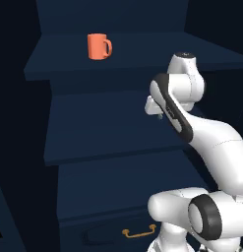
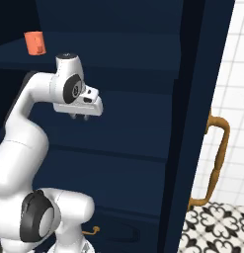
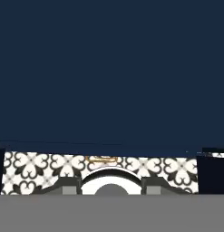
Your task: Pick the kettle from the counter and place it on the tray. Then pick the mug from the cabinet and place it on the tray. Then close the cabinet doors.
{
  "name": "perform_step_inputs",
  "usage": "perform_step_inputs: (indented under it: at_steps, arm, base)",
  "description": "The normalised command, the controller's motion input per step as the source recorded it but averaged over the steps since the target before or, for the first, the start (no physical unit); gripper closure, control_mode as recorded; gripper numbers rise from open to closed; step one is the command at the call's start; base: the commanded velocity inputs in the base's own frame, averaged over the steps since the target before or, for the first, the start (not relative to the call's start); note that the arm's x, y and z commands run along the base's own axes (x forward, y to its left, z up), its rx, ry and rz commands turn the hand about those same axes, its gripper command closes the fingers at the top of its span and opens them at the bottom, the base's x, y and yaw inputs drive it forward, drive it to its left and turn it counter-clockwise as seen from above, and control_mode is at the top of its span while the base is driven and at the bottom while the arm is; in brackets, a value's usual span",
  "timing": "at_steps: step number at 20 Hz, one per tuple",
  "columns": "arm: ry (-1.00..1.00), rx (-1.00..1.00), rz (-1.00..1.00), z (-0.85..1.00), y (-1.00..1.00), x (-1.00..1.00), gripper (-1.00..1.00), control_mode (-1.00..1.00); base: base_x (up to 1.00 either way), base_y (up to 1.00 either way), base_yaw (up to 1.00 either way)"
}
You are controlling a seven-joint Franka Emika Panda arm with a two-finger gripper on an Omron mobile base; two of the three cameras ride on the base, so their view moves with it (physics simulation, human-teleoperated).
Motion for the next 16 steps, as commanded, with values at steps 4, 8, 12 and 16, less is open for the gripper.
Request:
perform_step_inputs:
  at_steps: [4, 8, 12, 16]
  arm:
    - [-0.04, 0.00, 0.00, 0.00, 0.00, -0.16, -1.00, -1.00]
    - [-0.19, -0.02, 0.00, -0.01, 0.00, -0.46, -1.00, -1.00]
    - [-0.61, -0.11, -0.01, 0.28, 0.20, -0.71, -1.00, -1.00]
    - [-0.42, 0.00, 0.02, 0.43, 0.26, -0.23, -1.00, -1.00]
  base:
    - [0.00, 0.00, 0.00]
    - [0.00, 0.00, 0.00]
    - [0.00, 0.00, 0.00]
    - [0.00, 0.00, 0.00]
